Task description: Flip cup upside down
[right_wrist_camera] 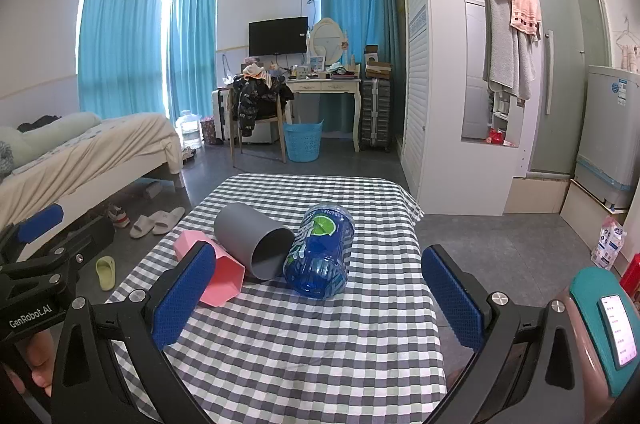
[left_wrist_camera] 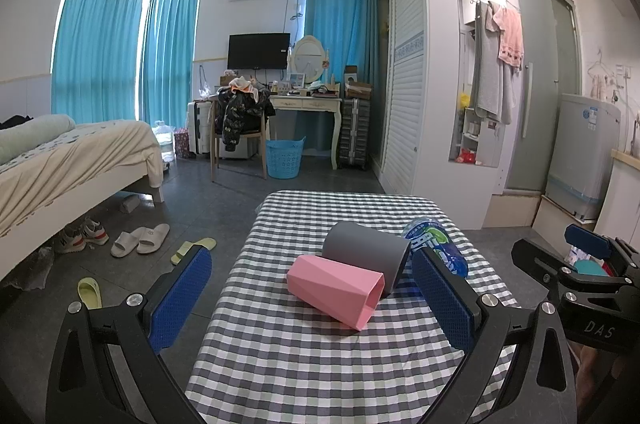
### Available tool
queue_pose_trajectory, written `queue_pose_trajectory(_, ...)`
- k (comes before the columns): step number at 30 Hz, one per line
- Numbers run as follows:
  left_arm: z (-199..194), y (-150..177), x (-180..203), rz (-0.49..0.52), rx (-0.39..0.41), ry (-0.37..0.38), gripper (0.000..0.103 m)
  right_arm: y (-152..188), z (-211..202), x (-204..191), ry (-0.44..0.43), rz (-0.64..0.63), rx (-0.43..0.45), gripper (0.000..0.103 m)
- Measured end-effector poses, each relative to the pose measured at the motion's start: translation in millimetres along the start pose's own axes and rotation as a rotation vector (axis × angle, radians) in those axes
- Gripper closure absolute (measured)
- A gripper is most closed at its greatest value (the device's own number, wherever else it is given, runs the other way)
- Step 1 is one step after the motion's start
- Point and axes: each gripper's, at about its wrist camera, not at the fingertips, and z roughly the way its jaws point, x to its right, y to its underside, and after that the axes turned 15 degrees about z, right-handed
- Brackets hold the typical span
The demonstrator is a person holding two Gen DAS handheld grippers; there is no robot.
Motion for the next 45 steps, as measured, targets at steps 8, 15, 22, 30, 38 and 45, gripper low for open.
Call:
queue_pose_trajectory(8, 0, 0, 0, 0.001, 0.0, 0.0, 0.0, 0, 0, 0, 0.0, 0.0, 0.0, 0.0)
queue_pose_trajectory(15, 0, 0, 0, 0.001, 0.0, 0.0, 0.0, 0, 0, 0, 0.0, -0.001, -0.002, 0.0)
queue_pose_trajectory(22, 0, 0, 0, 0.0, 0.0, 0.0, 0.0, 8, 6, -10, 0.0, -0.002, -0.004, 0.0)
queue_pose_trajectory(30, 0, 1, -1, 0.0, 0.0, 0.0, 0.0, 13, 11, -9, -0.002, -0.003, -0.006, 0.0)
queue_pose_trajectory(38, 1, 1, -1, 0.002, -0.001, -0.001, 0.0, 20, 13, -10, -0.007, -0.007, -0.012, 0.0)
queue_pose_trajectory(45, 1, 4, -8, -0.008, -0.018, -0.011, 0.0, 19, 14, -10, -0.005, -0.021, -0.023, 0.0)
